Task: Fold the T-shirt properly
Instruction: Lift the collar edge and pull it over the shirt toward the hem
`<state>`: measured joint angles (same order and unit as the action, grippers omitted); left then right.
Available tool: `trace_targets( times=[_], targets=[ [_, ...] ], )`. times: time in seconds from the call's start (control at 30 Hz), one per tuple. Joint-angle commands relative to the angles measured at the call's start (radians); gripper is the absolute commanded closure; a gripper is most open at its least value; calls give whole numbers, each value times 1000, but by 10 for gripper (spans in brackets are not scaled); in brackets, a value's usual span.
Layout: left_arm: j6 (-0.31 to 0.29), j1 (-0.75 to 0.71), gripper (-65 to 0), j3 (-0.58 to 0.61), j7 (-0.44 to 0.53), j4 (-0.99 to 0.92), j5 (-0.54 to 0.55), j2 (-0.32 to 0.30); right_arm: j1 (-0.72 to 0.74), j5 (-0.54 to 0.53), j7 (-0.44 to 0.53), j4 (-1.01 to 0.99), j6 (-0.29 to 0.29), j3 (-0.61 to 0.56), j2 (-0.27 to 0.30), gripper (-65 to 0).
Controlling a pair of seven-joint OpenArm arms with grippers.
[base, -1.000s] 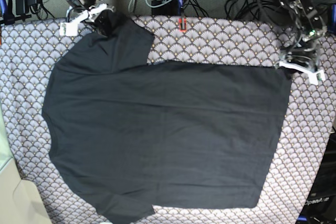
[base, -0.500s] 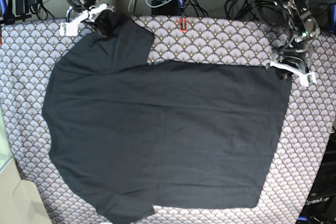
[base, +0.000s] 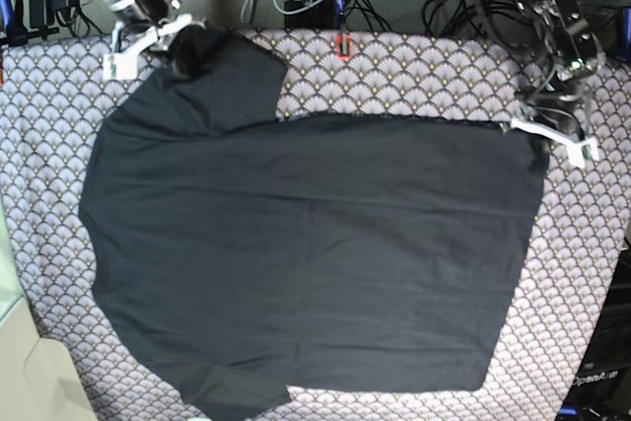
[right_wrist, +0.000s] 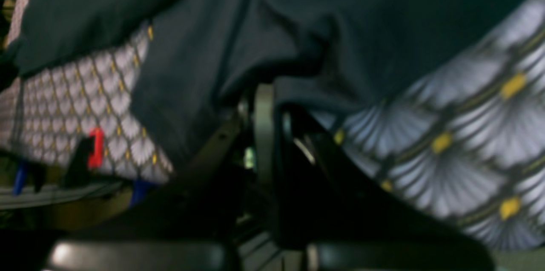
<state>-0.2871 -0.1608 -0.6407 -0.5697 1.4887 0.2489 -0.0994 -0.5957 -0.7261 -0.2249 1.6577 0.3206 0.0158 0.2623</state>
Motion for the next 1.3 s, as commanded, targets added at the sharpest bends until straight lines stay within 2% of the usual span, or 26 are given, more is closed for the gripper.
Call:
trace_targets(
  times=[0.0,0.17,0.37,0.67,0.9,1.0,1.27],
  targets=[
    [2,8,0,-5,23,39,7,-10,4,-17,19,39,12,5,10,0],
    [6,10,0,-5,-9,92,7,-9,27,-17,-21,109,12,26,32,0],
    [6,42,0,-5,-65,138,0,-10,105,-19,-130,147,12,105,32,0],
    [9,134,0,5,-66,119,-4,-13,329,-16,-322,141,12,189,32,0],
    [9,241,0,3,-66,-15,-16,-32,497,-14,-433,132,12,192,32,0],
    [9,290,0,3,-66,-59,-59,-32,566,-14,-463,98,12,192,32,0],
    [9,430,0,3,-66,-165,-155,-32,722,-14,-465,-67,12,184,44,0]
  ],
)
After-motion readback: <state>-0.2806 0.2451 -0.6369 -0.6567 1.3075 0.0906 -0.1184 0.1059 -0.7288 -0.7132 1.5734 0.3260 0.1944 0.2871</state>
